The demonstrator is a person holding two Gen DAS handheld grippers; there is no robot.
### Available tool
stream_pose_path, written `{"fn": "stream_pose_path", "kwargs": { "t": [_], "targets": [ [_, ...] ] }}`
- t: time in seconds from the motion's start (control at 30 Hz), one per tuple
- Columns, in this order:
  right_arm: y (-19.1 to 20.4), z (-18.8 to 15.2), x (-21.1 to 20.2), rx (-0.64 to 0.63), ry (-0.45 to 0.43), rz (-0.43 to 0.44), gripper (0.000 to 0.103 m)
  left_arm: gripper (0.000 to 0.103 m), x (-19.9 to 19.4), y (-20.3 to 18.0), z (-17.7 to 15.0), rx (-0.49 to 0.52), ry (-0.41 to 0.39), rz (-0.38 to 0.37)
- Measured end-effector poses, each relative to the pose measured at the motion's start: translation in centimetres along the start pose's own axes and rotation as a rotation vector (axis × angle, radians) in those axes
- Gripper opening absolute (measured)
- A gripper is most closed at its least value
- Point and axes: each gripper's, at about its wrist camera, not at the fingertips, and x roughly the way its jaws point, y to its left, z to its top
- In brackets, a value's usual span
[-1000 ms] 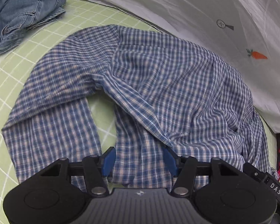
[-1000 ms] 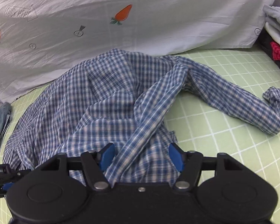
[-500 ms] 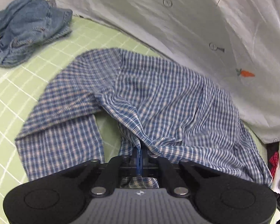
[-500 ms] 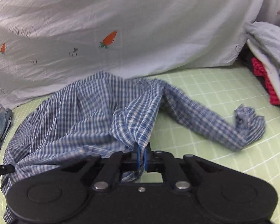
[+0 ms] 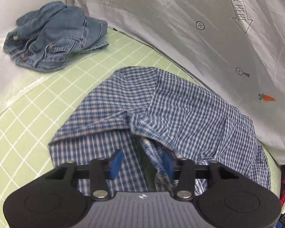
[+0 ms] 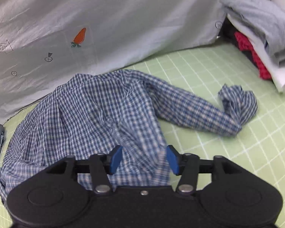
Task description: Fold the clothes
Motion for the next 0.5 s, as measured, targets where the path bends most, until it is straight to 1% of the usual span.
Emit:
{"fn": "stream_pose_path", "kwargs": {
  "t": [0.07, 0.13, 0.23, 0.3, 0.4, 0.5],
  "targets": [
    [0.0, -1.3, 0.3, 0.012, 0.039, -0.007, 0.066, 0.064, 0.4, 0.2, -1.0, -0.013, 0.037, -0.006],
    [0.3, -2.1, 0.9, 0.009, 0.083, -0.034, 0.066, 0.064, 0.5, 0.3, -1.7, -0.024, 0.067, -0.019],
    [0.6, -2.6, 1.4, 0.004, 0.127, -0.1, 0.071, 0.065, -0.5, 0.2, -1.9, -0.042, 0.066, -0.06],
    [0.3, -2.8, 1.7, 0.014, 0.145, -0.122, 0.074, 0.065, -1.0, 0.1, -1.7, -0.044, 0.056, -0.072],
    [0.0, -3.1, 2.4, 0.032, 0.181, -0.117, 0.075, 0.065, -1.2, -0.3, -1.4, -0.036, 0.051, -0.089],
    [0.2, -3.5, 2.7, 0.026, 0.205, -0.119, 0.075, 0.065, -1.1, -0.8, -1.4, -0.053, 0.062, -0.119]
  ]
}}
